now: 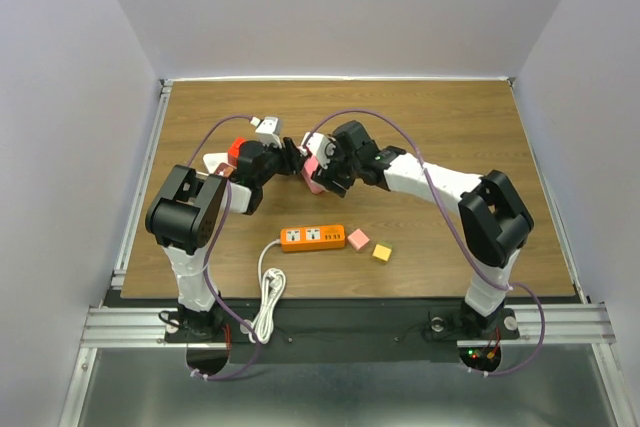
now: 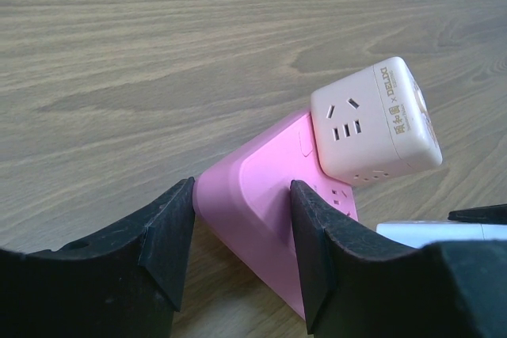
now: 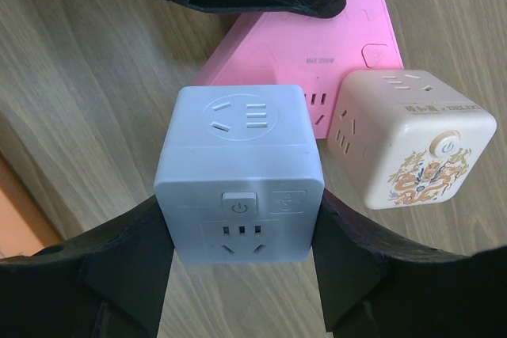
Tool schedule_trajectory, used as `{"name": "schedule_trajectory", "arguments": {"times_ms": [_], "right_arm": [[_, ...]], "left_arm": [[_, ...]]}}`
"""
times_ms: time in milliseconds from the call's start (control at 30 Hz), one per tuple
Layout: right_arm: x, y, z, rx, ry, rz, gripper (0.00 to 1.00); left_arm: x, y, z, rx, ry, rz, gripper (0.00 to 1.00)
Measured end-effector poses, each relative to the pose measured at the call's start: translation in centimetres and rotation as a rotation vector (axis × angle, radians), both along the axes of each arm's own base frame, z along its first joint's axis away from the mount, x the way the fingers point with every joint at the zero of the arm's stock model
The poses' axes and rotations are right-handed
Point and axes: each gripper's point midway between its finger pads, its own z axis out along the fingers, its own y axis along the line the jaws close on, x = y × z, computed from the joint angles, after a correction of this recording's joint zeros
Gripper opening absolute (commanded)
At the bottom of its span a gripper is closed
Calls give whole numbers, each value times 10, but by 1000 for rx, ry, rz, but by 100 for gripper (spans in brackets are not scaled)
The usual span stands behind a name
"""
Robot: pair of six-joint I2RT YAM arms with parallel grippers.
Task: Insert the plug
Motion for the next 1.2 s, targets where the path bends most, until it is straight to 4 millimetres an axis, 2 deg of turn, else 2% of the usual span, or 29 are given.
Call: {"name": "schedule_trajectory", "arguments": {"times_ms": [300, 400, 500, 533, 600, 1200], "right_arm": [[10, 5, -2, 5, 4, -13, 1], [10, 5, -2, 6, 5, -15, 1], [10, 6, -2, 8, 7, -18, 1], [11, 7, -2, 9, 7, -18, 1], [13, 7, -2, 9, 6, -22, 1], [24, 14, -2, 21, 22, -50, 1]], "left_arm": [[7, 4, 3, 17, -15, 28, 38], [7, 4, 3, 18, -16, 27, 31], [8, 4, 3, 22, -16, 25, 18], [8, 4, 3, 24, -18, 24, 9], [11, 3, 4, 29, -24, 25, 1], [18, 6, 8, 49, -57, 38, 0]]}}
